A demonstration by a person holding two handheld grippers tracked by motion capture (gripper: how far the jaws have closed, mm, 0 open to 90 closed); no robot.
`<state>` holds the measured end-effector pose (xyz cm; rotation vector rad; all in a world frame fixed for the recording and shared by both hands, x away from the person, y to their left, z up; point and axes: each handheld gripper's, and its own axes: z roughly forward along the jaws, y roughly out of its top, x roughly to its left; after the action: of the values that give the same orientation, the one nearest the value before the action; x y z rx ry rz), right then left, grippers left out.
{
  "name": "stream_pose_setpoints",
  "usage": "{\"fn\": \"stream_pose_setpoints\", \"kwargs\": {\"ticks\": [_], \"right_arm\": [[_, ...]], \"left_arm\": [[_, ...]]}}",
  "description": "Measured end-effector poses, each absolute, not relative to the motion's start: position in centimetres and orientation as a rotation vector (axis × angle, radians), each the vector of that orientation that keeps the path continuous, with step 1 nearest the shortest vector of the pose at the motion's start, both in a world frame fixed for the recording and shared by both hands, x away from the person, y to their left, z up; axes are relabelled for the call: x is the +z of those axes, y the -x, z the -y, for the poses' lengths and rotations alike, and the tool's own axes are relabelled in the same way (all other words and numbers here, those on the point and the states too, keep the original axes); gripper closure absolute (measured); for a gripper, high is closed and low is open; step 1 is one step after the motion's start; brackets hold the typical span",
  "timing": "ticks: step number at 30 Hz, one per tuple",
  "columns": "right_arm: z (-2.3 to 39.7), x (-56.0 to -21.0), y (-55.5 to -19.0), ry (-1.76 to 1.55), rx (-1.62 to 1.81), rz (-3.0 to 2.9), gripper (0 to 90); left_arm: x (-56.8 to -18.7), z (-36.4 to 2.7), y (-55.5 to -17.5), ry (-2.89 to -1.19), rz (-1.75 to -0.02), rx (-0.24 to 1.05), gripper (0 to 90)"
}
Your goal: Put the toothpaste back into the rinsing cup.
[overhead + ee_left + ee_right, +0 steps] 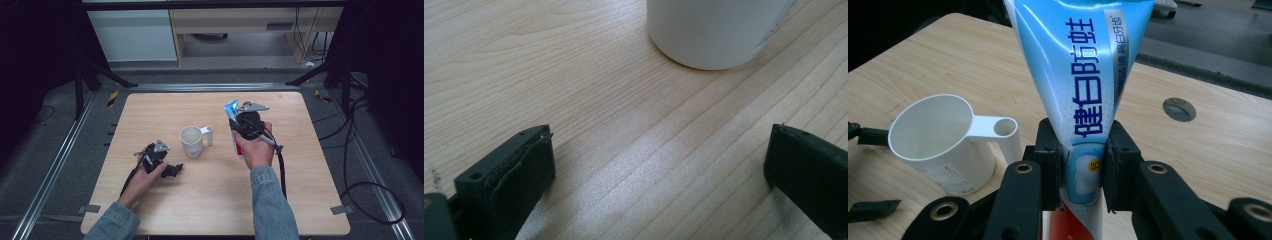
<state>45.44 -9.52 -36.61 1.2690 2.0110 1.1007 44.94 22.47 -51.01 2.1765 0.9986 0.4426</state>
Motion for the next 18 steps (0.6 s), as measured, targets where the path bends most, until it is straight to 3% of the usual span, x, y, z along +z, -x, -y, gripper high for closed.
{"fn": "stream_pose_setpoints", "kwargs": {"ticks": [18], "right_arm": [[7.3,-35.4,-45.4,-1.225,1.200,-1.973,72.6]], "left_arm": [[-51.0,-22.5,-44.9,-2.177,-0.998,0.442,0.0]]}}
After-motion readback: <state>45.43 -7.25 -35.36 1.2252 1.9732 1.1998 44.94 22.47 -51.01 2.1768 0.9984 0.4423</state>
